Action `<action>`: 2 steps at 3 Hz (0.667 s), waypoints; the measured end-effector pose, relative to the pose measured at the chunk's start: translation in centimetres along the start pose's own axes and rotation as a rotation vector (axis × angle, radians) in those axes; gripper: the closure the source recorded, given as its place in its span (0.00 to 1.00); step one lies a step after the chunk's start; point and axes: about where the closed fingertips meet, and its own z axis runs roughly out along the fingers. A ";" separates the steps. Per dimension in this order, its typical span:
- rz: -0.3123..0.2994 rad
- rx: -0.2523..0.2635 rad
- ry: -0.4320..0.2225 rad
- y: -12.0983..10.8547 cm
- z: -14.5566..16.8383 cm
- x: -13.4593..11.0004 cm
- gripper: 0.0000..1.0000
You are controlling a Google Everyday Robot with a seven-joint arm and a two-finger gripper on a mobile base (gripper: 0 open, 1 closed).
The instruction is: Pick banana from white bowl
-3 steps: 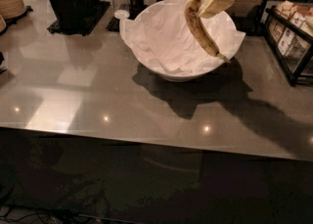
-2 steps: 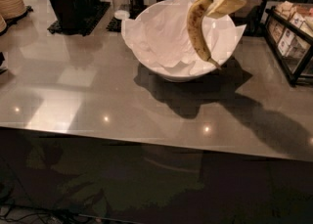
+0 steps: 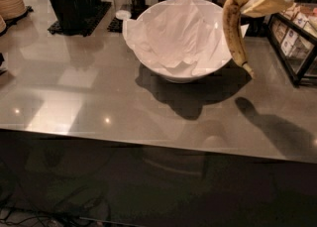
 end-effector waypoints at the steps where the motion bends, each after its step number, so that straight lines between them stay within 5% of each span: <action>1: 0.054 0.056 0.031 0.7 -2.7 1.7 1.00; 2: 0.099 0.058 -0.008 1.4 -2.2 3.9 1.00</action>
Offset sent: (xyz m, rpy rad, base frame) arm -0.0225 -0.0429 -0.0330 0.2118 0.0052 -0.0320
